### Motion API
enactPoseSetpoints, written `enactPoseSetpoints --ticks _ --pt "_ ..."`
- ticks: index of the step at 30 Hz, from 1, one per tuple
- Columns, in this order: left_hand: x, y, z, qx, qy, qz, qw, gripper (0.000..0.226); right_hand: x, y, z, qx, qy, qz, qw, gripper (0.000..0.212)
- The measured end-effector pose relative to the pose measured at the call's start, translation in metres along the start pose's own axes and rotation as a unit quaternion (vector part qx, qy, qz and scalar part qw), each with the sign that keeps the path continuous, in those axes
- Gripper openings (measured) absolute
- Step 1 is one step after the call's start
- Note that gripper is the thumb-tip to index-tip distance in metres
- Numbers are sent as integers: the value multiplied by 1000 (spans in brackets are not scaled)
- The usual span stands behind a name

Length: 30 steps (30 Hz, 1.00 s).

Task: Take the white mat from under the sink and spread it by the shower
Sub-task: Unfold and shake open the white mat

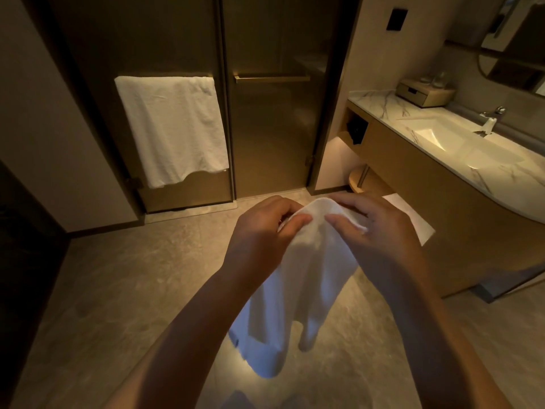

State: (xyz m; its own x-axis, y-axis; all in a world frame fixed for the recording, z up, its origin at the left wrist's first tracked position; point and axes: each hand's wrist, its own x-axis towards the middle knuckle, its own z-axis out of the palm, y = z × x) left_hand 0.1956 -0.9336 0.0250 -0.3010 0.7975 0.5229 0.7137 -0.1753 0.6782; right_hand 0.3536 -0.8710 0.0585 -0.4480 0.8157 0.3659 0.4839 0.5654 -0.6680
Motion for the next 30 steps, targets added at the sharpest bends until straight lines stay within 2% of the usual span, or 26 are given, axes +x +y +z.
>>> enactPoseSetpoints --ticks 4,10,18,26,30 --pt "0 -3 -2 -7 -3 -14 1000 8 3 2 1 41 27 11 999 21" --pt "-4 -12 0 16 16 19 1000 12 8 -2 4 47 72 -42 995 15" --pt "-15 -30 10 20 -24 -28 999 11 9 1 -7 48 123 -93 987 16" --pt "-12 -26 13 8 -24 -73 997 9 2 17 -24 49 163 -40 985 15" --pt "-6 -18 10 9 -14 -52 999 6 0 29 -32 19 120 9 993 13"
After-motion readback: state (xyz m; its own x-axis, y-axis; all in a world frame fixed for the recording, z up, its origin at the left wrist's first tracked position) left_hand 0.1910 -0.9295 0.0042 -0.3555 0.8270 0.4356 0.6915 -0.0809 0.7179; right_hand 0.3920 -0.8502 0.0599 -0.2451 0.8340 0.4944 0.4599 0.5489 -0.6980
